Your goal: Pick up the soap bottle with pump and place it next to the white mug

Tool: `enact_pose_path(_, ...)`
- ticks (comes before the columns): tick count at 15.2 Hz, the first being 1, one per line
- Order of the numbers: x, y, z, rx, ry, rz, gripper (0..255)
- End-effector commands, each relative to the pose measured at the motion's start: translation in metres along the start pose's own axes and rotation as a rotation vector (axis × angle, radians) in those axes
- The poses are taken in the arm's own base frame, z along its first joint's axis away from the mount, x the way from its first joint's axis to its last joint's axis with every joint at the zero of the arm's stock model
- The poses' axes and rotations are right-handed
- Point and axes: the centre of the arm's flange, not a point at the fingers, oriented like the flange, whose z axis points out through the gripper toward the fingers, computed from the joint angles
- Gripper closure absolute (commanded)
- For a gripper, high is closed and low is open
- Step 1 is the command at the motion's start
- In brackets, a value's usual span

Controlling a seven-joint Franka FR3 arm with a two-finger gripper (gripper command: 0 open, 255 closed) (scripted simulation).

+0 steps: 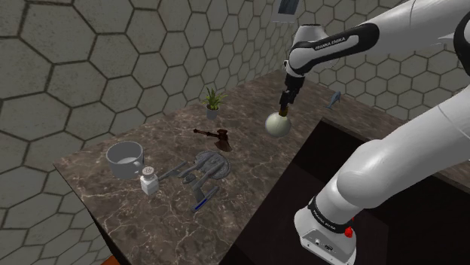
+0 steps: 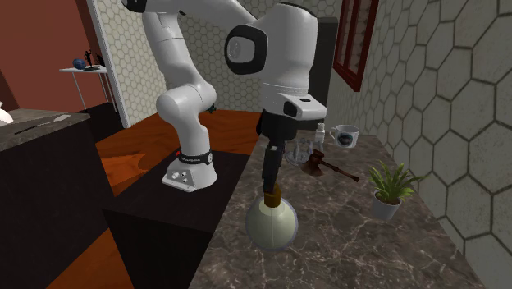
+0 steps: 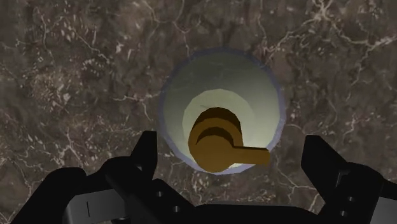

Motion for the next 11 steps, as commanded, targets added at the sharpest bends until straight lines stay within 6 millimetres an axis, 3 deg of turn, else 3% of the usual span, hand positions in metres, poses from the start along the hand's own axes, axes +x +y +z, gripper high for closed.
enact_pose_path(1,-0.001,0.002,0.009,-0.001,0.002,-0.001,0)
enact_pose_path(5,-0.001,0.002,0.034,-0.001,0.002,-0.001,0)
enact_pose_path(11,-0.001,0.002,0.034,-0.001,0.002,-0.001,0)
